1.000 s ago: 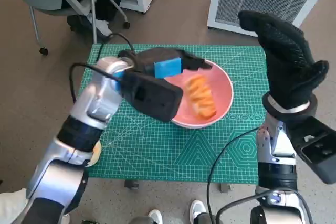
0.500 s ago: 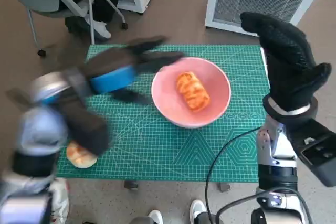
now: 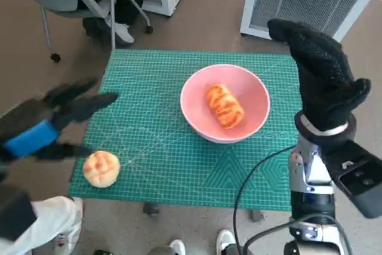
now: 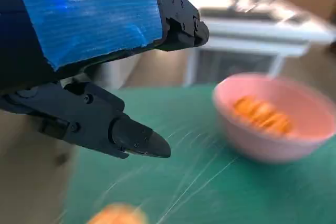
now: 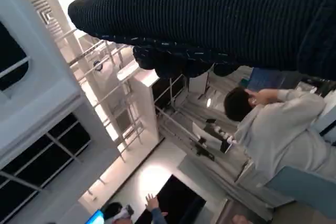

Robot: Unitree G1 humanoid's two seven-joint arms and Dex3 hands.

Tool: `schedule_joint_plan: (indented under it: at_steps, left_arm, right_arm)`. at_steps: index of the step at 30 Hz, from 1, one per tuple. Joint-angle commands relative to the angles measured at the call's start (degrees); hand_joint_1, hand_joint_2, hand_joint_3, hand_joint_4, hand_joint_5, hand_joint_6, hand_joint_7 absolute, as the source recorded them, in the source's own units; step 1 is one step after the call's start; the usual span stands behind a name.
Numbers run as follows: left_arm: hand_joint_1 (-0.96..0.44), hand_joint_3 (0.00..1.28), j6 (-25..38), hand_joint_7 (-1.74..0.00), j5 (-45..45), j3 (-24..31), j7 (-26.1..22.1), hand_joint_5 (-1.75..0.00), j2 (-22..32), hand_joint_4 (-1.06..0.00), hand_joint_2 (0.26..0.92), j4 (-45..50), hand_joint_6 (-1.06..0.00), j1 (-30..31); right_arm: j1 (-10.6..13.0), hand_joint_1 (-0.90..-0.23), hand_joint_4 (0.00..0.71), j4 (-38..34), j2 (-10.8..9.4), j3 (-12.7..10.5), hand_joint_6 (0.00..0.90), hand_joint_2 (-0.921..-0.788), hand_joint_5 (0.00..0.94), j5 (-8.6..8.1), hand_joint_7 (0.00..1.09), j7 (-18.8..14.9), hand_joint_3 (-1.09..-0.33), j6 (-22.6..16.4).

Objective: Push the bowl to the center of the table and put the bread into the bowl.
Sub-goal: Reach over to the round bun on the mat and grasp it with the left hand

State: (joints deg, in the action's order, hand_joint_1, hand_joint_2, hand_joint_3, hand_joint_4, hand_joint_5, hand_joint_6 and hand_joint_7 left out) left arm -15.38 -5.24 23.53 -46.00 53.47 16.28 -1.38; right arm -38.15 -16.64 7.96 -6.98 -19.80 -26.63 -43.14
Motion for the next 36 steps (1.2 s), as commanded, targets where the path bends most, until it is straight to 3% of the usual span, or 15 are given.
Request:
schedule_joint_plan:
  at_steps: [1, 8, 14, 30, 33, 36]
  left_arm:
    - [-0.24, 0.0, 1.0, -0.04, -1.2, 3.4, -1.1, -0.01, 1.1, -0.21, 0.84, 3.6, -0.35, 6.5]
    - [-0.25, 0.0, 1.7, -0.02, -2.4, 3.8, -0.9, 0.0, 0.5, -0.21, 0.842, 4.6, -0.34, 12.1]
    - [-0.24, 0.0, 0.8, -0.01, -2.4, 0.4, 0.3, 0.0, -0.7, -0.21, 0.845, 1.8, -0.33, 13.0]
    - [-0.23, 0.0, 1.0, -0.02, -10.6, -15.7, 7.0, -0.02, -4.6, -0.28, 0.855, -11.5, -0.37, 5.2]
    - [-0.21, 0.0, -0.2, -0.05, -12.5, -17.9, 9.7, -0.06, -5.7, -0.37, 0.857, -14.7, -0.42, 3.7]
    - [-0.19, 0.0, -1.6, -0.08, -14.5, -20.1, 12.7, -0.08, -6.9, -0.45, 0.86, -18.3, -0.48, 2.2]
  right_arm:
    - [0.1, -0.561, 0.215, -1.1, 0.0, 0.2, -0.001, -0.921, 0.056, 0.35, 0.68, -0.3, -0.801, 0.4]
    - [-0.6, -0.563, 0.211, -2.1, 0.1, 0.4, -0.001, -0.921, 0.063, -0.26, 0.69, -1.1, -0.802, 0.5]
    - [-1.1, -0.563, 0.208, -3.1, 0.0, 0.6, -0.001, -0.921, 0.069, -0.88, 0.69, -2.2, -0.801, 0.6]
    - [-1.9, -0.548, 0.195, -4.5, 0.3, 0.2, -0.001, -0.921, 0.101, -1.34, 0.68, -4.4, -0.825, 0.1]
    - [-1.8, -0.55, 0.064, -4.4, 0.5, 0.1, -0.001, -0.921, 0.351, -1.4, 0.68, -4.5, -0.835, 0.3]
    - [-1.7, -0.555, 0.026, -4.1, 0.5, 0.1, -0.001, -0.921, 0.426, -1.72, 0.68, -4.7, -0.837, 0.8]
